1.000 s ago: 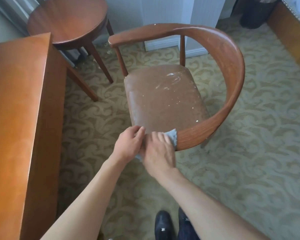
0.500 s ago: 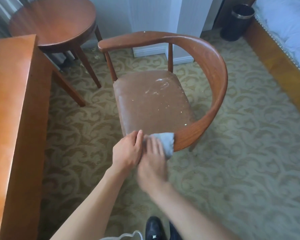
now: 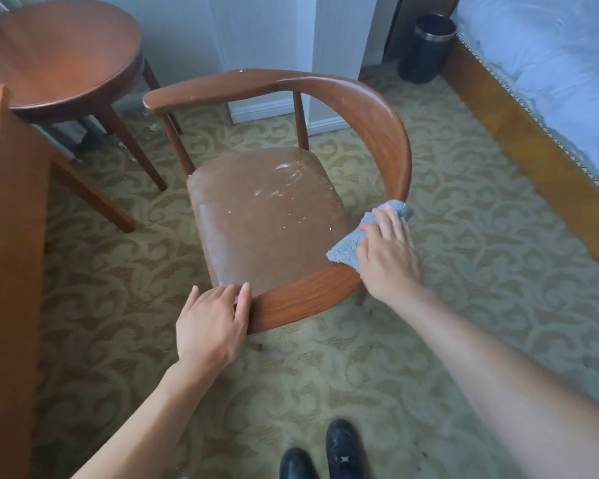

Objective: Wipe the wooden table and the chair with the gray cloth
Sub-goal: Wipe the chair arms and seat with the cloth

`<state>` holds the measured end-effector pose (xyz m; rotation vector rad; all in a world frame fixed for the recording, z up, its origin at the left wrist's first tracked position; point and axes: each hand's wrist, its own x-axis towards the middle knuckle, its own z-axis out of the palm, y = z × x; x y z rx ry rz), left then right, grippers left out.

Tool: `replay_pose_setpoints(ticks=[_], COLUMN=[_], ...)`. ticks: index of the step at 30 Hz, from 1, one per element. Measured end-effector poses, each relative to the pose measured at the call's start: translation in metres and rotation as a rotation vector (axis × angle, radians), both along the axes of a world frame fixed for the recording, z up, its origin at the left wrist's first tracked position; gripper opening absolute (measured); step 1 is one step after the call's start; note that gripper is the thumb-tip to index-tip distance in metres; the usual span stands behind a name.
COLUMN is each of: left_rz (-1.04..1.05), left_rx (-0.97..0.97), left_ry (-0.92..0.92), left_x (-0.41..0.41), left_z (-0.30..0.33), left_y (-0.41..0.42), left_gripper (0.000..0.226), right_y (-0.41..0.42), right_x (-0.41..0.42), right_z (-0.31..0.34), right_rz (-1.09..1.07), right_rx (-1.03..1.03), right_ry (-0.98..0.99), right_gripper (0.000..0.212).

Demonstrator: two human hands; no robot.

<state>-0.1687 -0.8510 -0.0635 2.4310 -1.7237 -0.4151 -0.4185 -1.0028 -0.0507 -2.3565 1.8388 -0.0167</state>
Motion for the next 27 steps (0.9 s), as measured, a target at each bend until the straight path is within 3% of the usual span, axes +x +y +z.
replay_pose_setpoints(ticks=[3, 8, 11, 16, 23, 27], left_rz=[0.000, 0.014, -0.004, -0.091, -0.074, -0.067], left_rx=[0.041, 0.113, 0.156, 0.162, 0.074, 0.097], left_ry=[-0.026, -0.050, -0.070, -0.048, 0.154, 0.150], left_x=[0.000, 0.004, 0.008, -0.017, -0.126, -0.176], left_z=[0.001, -0.004, -0.006, 0.006, 0.024, 0.017], left_y=[-0.001, -0.006, -0.007, -0.030, -0.112, -0.149], left_gripper=[0.038, 0.045, 0.046, 0.044, 0.041, 0.042], right_y=[0.040, 0.111, 0.115, 0.071, -0.045, -0.114], right_x=[0.045, 0.125, 0.127, 0.075, -0.017, -0.049], right_z=[0.005, 0.007, 0.004, -0.001, -0.001, 0.002], right_rz=[0.017, 0.115, 0.162, 0.206, 0.283, 0.416], right_rx=[0.054, 0.086, 0.099, 0.044, -0.145, -0.209], right_ry=[0.025, -0.106, -0.133, -0.114, -0.012, -0.016], right_gripper=[0.056, 0.043, 0.043, 0.043, 0.049, 0.052])
